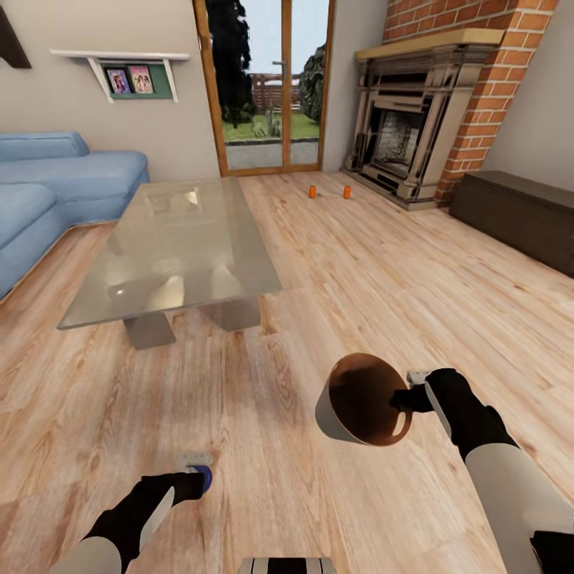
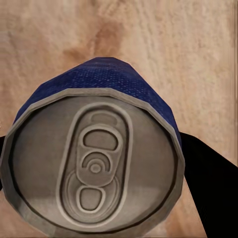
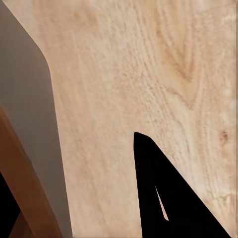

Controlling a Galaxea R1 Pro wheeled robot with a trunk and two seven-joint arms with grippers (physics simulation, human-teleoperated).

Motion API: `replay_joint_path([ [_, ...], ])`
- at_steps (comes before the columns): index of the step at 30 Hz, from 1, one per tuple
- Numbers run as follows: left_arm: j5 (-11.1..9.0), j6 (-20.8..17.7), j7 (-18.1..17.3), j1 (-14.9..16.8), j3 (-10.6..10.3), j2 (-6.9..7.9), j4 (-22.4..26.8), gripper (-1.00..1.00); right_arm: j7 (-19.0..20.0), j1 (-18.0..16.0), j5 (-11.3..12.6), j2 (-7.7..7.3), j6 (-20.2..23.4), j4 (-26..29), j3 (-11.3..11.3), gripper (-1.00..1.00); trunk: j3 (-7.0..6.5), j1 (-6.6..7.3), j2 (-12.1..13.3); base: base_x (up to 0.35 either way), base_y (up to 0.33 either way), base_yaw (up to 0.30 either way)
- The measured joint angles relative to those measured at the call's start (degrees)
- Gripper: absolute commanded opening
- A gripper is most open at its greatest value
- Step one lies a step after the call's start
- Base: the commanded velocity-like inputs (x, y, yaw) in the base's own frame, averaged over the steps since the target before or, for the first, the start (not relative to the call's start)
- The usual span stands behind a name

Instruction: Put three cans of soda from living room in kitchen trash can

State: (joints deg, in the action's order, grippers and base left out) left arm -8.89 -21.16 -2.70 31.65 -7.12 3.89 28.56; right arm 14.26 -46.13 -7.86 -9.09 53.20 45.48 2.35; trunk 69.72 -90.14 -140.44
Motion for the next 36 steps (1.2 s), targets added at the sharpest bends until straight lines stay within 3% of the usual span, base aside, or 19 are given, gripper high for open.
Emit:
replay_joint_path([
  [6, -0.3, -1.3, -4.0, 0.2, 0.5, 0.62, 0.2, -1.0, 0.0, 0.0, -0.3, 0.04, 2.2, 0.0, -0.3, -1.0, -1.08, 1.32, 2.4, 0.0, 0.0, 0.0],
  [9, -0.4, -5.0, -6.0, 1.0, 0.6, 2.06, 0.9, -1.0, 0.0, 0.0, -0.5, -0.14, 3.8, 0.0, -0.4, -1.0, -1.62, 1.98, 3.6, 0.0, 0.0, 0.0],
  [11, -0.4, -6.9, -7.2, 1.7, 0.6, 3.82, 2.0, -1.0, 0.0, 0.0, -0.4, -0.17, 4.5, 0.0, -0.4, -1.0, -1.98, 2.42, 4.4, 0.0, 0.0, 0.0],
  [12, -0.3, -9.6, -8.5, 2.0, 0.6, 5.67, 4.1, -1.0, 0.0, 0.0, -0.5, -0.07, 5.8, -0.1, -0.9, -1.0, -2.16, 2.64, 4.8, 0.0, 0.0, 0.0],
  [15, -0.5, -14.1, -9.8, 2.5, 0.7, 7.65, 9.4, -1.0, 0.0, 0.0, -0.5, 0.1, 6.7, 0.0, -2.0, -1.0, -2.7, 3.3, 6.0, 0.0, 0.0, 0.0],
  [20, -0.9, -22.0, -10.7, 3.2, 0.8, 9.21, 23.5, -1.0, 0.0, 0.0, -0.4, 0.25, 6.7, 0.0, -3.0, -1.0, -3.6, 4.4, 8.0, 0.0, 0.0, 0.0],
  [21, -0.2, -24.8, -10.8, 3.9, 0.8, 9.8, 27.0, -1.0, 0.0, 0.0, -0.5, 0.27, 6.7, 0.0, -3.5, -1.0, -3.77, 4.61, 8.4, 0.0, 0.0, 0.0],
  [22, -0.6, -29.0, -11.2, 5.9, 0.8, 10.37, 31.3, -1.0, 0.0, 0.0, -0.6, 0.28, 6.7, 0.0, -4.3, -1.0, -3.95, 4.84, 8.8, 0.0, 0.0, 0.0],
  [24, -0.6, -31.6, -12.0, 8.2, 0.8, 10.64, 33.2, -1.0, 0.0, 0.0, -0.4, 0.28, 6.7, 0.0, -4.9, -1.0, -4.32, 5.27, 9.6, 0.0, 0.0, 0.0],
  [27, -0.3, -36.0, -14.1, 14.5, 0.7, 10.94, 34.8, -1.0, 0.0, 0.0, -0.3, 0.39, 6.7, -0.1, -6.2, -1.0, -4.86, 5.94, 10.8, 0.0, 0.0, 0.0],
  [29, -0.3, -38.2, -15.1, 20.2, 0.5, 11.03, 34.7, -1.0, 0.0, -0.1, -0.4, 0.56, 6.7, -0.1, -7.9, -1.0, -5.22, 6.38, 11.6, 0.0, 0.0, 0.0],
  [30, 0.5, -38.8, -16.1, 24.5, 0.1, 11.08, 32.9, -1.0, 0.0, -0.1, -0.7, 0.9, 6.7, -0.2, -9.4, -1.0, -5.37, 6.58, 12.0, 0.0, 0.0, 0.0],
  [31, -0.1, -38.8, -16.6, 29.4, -0.1, 11.07, 32.1, -1.0, 0.0, -0.1, -0.2, 1.1, 6.7, -0.3, -9.8, -1.0, -5.57, 6.82, 12.4, 0.0, 0.0, 0.0],
  [32, -0.1, -38.8, -17.4, 31.0, -0.4, 11.04, 30.9, -1.0, 0.0, -0.1, 0.2, 1.32, 6.7, -0.2, -10.1, -1.0, -5.76, 7.03, 12.8, 0.0, 0.0, 0.0],
  [34, -0.6, -38.8, -22.5, 40.4, -4.5, 10.7, 24.6, -1.0, 0.0, -0.2, -0.2, 2.49, 6.7, -0.3, -10.9, -1.0, -6.11, 7.47, 13.6, 0.0, 0.0, 0.0],
  [35, -0.4, -38.8, -27.1, 47.0, -9.3, 10.11, 19.3, -1.0, 0.0, -0.3, -1.4, 3.73, 6.6, -0.5, -11.2, -1.0, -6.29, 7.69, 14.0, 0.0, 0.0, 0.0],
  [36, -0.8, -38.8, -28.5, 49.2, -10.9, 9.65, 17.6, -1.0, 0.0, -0.4, -0.2, 4.28, 6.7, -0.6, -11.4, -1.0, -6.47, 7.91, 14.4, 0.0, 0.0, 0.0],
])
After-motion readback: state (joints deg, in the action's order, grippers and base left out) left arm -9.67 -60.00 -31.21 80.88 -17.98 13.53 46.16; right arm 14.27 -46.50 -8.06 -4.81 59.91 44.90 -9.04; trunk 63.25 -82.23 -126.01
